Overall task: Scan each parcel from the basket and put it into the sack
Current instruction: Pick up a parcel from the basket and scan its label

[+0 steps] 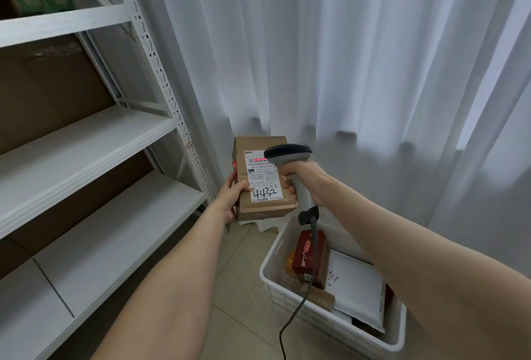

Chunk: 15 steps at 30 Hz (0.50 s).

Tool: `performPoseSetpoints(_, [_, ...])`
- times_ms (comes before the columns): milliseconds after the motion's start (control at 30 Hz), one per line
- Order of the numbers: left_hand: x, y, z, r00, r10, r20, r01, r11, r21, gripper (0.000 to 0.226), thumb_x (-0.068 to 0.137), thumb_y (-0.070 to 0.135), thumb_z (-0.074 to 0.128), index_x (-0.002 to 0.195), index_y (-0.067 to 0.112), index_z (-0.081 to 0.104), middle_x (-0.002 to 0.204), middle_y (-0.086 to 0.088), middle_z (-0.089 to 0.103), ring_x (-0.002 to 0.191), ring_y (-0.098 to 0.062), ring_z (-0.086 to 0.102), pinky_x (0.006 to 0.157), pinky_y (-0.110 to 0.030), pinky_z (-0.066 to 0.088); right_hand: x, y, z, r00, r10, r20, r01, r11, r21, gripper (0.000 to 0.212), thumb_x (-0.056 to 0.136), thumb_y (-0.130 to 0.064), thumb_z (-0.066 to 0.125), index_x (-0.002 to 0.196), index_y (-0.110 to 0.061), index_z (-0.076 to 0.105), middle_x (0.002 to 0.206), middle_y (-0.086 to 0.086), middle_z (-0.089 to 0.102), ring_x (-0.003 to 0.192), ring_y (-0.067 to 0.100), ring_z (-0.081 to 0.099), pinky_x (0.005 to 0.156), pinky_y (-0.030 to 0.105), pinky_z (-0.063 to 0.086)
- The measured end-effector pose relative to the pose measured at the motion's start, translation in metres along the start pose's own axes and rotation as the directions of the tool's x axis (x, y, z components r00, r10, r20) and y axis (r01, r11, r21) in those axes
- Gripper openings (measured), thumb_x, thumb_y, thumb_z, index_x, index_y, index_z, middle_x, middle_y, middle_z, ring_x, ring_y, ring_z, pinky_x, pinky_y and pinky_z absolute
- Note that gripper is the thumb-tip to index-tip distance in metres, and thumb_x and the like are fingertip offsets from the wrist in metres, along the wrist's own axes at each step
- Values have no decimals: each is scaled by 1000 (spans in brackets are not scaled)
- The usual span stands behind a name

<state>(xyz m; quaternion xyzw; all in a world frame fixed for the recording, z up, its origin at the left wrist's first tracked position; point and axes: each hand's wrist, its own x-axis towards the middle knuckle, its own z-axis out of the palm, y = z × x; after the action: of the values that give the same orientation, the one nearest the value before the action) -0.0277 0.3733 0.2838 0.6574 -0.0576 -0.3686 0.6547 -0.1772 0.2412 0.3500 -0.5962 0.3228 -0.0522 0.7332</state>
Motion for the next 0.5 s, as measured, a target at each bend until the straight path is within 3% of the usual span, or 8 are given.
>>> performPoseSetpoints(100, [3,-2,-5,1000,-5,1,5,1000,-16,68,82,2,55,140,34,40,114,-15,65,98,-34,64,73,-45,56,-3,-4,3,1000,-1,9,1,1000,-24,15,88,-12,59,100,-4,59,62,6,59,49,13,50,47,23,45])
performPoseSetpoints(233, [6,-3,-9,1000,1,-5,-1,1000,-5,67,80,2,56,137,34,43,112,-14,66,101,-35,64,82,-49,54,-7,-7,7,1000,-2,18,3,999,-42,11,87,-12,59,97,-5,59,59,4,58,47,12,49,47,23,45])
performPoseSetpoints(367, [8,-5,-13,1000,-8,-15,8,1000,-10,66,79,4,56,136,34,44,111,-14,66,98,-34,64,74,-45,55,-10,-9,12,1000,-1,13,2,998,-60,11,87,-10,58,97,-5,59,58,4,57,47,12,49,48,24,45])
performPoseSetpoints(500, [11,-7,-20,999,-3,-32,3,1000,-16,63,80,2,56,134,33,45,112,-15,66,99,-35,64,78,-46,55,-11,-12,19,1000,3,1,-3,998,-71,8,86,-9,56,92,-6,59,59,4,54,47,13,48,49,25,43])
